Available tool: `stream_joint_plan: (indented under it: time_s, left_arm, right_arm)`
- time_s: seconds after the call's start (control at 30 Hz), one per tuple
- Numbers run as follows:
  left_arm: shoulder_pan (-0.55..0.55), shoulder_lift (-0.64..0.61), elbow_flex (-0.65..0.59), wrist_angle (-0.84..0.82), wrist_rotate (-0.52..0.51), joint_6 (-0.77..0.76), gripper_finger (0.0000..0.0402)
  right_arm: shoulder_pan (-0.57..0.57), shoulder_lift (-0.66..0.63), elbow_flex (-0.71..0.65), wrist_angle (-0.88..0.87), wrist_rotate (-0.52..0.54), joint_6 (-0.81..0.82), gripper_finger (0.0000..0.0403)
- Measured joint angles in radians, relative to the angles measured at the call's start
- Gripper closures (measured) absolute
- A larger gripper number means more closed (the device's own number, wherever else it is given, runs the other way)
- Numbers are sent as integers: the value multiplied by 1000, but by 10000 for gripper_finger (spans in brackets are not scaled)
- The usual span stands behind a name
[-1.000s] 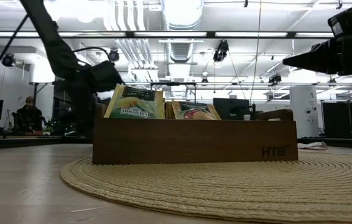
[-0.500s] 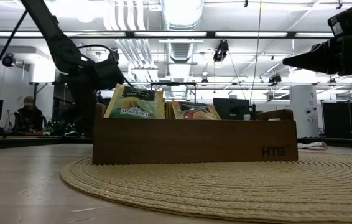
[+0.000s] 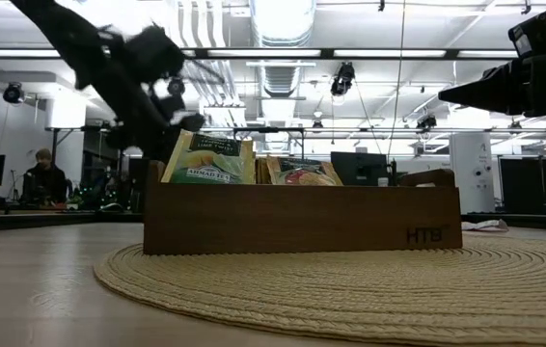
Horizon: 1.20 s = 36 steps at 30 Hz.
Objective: Pick & Place Tea
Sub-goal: Put the yellow tea bag into the middle section of the wooden organizer
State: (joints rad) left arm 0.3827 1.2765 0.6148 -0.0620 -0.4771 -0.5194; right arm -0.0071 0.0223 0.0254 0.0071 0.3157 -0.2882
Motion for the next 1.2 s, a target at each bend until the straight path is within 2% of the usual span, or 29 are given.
stream_joint_plan:
  time_s: [0.2,0.3,0.5,0.8,1.2]
  left_arm:
    - [-119,-100,1,36,-89,12,401]
    - [-167,-117,1,88,-101,30,401]
    - [-231,-102,2,174,-101,48,401]
    - [-322,-73,2,220,-115,9,401]
    - [-534,-72,11,237,-341,-73,401]
  right_arm:
    - [0,0,0,0,0,0,376]
    - [-1,0,0,0,0,0,376]
    - [-1,0,0,0,0,0,376]
    - [-1,0,0,0,0,0,376]
    - [0,0,0,0,0,0,376]
